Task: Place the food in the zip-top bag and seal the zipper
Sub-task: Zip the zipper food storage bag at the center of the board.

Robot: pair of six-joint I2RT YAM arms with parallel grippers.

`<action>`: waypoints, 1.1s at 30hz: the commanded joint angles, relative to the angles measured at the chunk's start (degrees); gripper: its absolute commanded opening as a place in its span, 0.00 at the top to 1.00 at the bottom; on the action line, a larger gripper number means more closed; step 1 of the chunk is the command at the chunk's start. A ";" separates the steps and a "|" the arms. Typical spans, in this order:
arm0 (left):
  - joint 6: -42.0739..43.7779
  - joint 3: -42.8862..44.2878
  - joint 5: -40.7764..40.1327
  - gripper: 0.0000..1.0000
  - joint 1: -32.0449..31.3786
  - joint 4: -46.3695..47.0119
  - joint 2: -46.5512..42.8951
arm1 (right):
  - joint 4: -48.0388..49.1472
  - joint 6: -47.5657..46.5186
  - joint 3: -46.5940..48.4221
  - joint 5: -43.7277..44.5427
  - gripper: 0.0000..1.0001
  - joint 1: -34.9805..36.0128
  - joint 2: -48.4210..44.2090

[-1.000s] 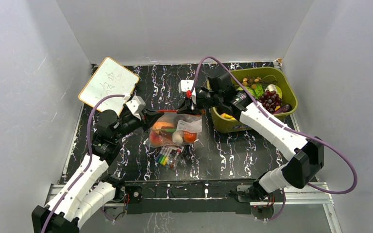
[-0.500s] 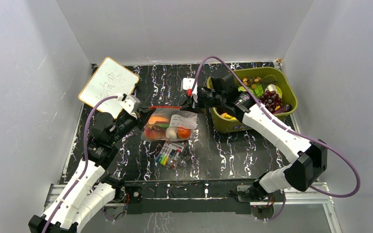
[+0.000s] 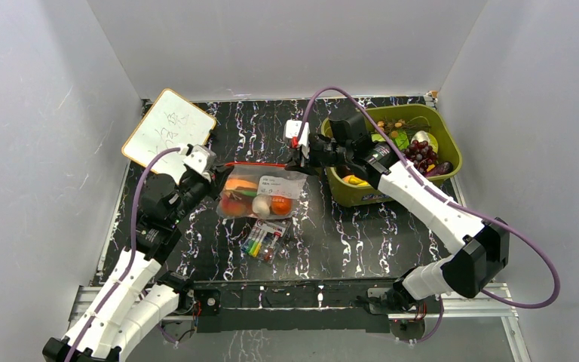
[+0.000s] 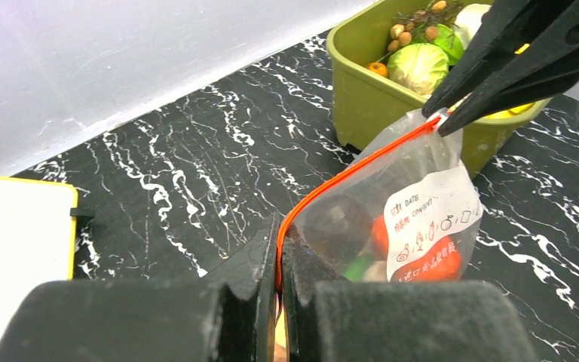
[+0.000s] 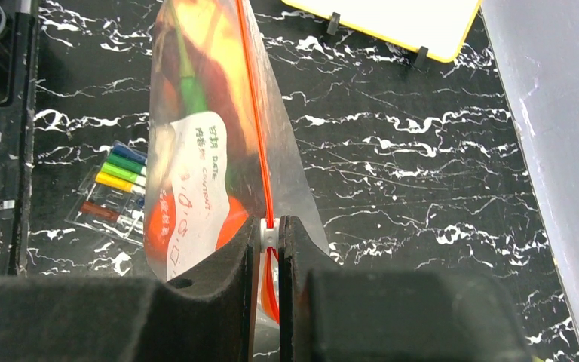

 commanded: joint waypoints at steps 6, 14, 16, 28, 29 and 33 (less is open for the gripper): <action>3.14 3.56 -9.30 1.00 0.52 -1.60 -1.18 | -3.49 -1.93 1.07 7.32 1.00 -1.79 -3.32; 3.77 2.79 -13.11 1.00 0.55 -2.90 -2.59 | -5.58 -2.51 0.60 10.65 1.00 -2.75 -4.94; 3.71 2.48 -13.69 1.00 0.55 -2.78 -3.08 | -5.70 -2.55 0.28 10.97 1.00 -3.10 -5.75; 2.83 2.03 -16.91 1.00 0.55 -5.36 -4.47 | -6.39 -1.45 -2.69 11.97 1.00 -3.91 -9.93; 2.80 1.95 -16.94 1.00 0.55 -5.60 -4.71 | -6.33 -1.27 -2.99 11.96 1.00 -3.91 -10.23; 2.57 2.88 -16.96 1.00 0.53 -8.78 -4.56 | -5.99 -0.25 -3.59 10.81 1.00 -3.87 -11.45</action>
